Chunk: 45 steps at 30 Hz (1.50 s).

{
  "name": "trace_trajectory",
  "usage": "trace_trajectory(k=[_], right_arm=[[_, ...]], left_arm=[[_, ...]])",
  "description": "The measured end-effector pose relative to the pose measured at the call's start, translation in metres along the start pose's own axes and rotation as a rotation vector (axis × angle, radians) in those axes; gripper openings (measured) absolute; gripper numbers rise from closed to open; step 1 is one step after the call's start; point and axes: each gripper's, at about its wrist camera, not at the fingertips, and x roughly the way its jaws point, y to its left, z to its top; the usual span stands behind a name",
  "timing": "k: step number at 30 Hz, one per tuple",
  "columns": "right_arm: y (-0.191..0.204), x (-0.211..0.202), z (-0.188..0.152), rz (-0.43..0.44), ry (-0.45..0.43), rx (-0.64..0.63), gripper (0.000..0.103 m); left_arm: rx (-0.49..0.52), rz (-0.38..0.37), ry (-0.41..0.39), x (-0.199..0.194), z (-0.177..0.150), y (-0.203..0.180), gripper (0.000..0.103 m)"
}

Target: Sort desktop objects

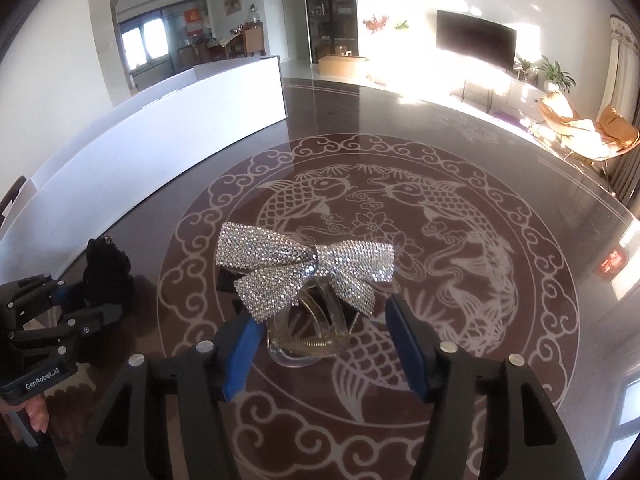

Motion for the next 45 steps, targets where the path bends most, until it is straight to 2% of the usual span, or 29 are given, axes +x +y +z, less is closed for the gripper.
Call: trace_trajectory(k=[1, 2, 4, 15, 18, 21, 24, 27, 30, 33, 37, 41, 42, 43, 44, 45], right_arm=[[0.001, 0.003, 0.002, 0.015, 0.003, -0.002, 0.060], [0.000, 0.007, 0.004, 0.034, 0.009, 0.004, 0.045], [0.000, 0.008, 0.005, 0.042, 0.008, 0.019, 0.042], [0.019, -0.034, 0.006, 0.041, -0.037, -0.018, 0.041], [0.020, -0.045, 0.013, 0.043, -0.053, -0.019, 0.041], [0.026, -0.058, 0.026, 0.053, -0.081, -0.025, 0.041], [0.042, -0.072, 0.052, 0.079, -0.120, -0.049, 0.041], [0.069, -0.080, 0.090, 0.129, -0.167, -0.076, 0.041], [0.109, -0.082, 0.130, 0.197, -0.205, -0.111, 0.041], [0.161, -0.071, 0.163, 0.260, -0.207, -0.165, 0.041], [0.231, -0.033, 0.185, 0.295, -0.130, -0.251, 0.041], [0.287, 0.019, 0.179, 0.322, 0.044, -0.342, 0.041], [0.298, 0.031, 0.174, 0.319, 0.094, -0.378, 0.042], [0.308, 0.044, 0.169, 0.314, 0.153, -0.410, 0.043], [0.313, 0.056, 0.163, 0.308, 0.213, -0.428, 0.053], [0.318, 0.065, 0.159, 0.303, 0.262, -0.436, 0.063]], left_arm=[[0.002, 0.001, 0.000, 0.001, 0.001, 0.000, 0.034], [0.003, 0.002, -0.001, 0.001, 0.001, -0.001, 0.034], [0.001, 0.002, -0.003, 0.002, 0.001, 0.000, 0.034], [0.013, 0.021, -0.004, -0.006, 0.003, -0.005, 0.034], [0.011, 0.019, -0.017, -0.018, 0.009, -0.006, 0.034], [-0.038, -0.017, -0.045, -0.041, 0.022, 0.004, 0.034], [-0.116, -0.056, -0.081, -0.072, 0.043, 0.032, 0.034], [-0.178, -0.051, -0.124, -0.105, 0.070, 0.075, 0.034], [-0.231, 0.025, -0.146, -0.129, 0.093, 0.131, 0.034], [-0.278, 0.134, -0.108, -0.127, 0.105, 0.185, 0.034], [-0.351, 0.227, 0.026, -0.094, 0.095, 0.239, 0.034], [-0.379, 0.267, 0.153, -0.063, 0.081, 0.263, 0.039], [-0.389, 0.274, 0.174, -0.058, 0.078, 0.267, 0.042], [-0.401, 0.268, 0.184, -0.055, 0.076, 0.271, 0.051], [-0.414, 0.263, 0.183, -0.055, 0.074, 0.273, 0.059], [-0.426, 0.265, 0.171, -0.057, 0.073, 0.274, 0.074]])
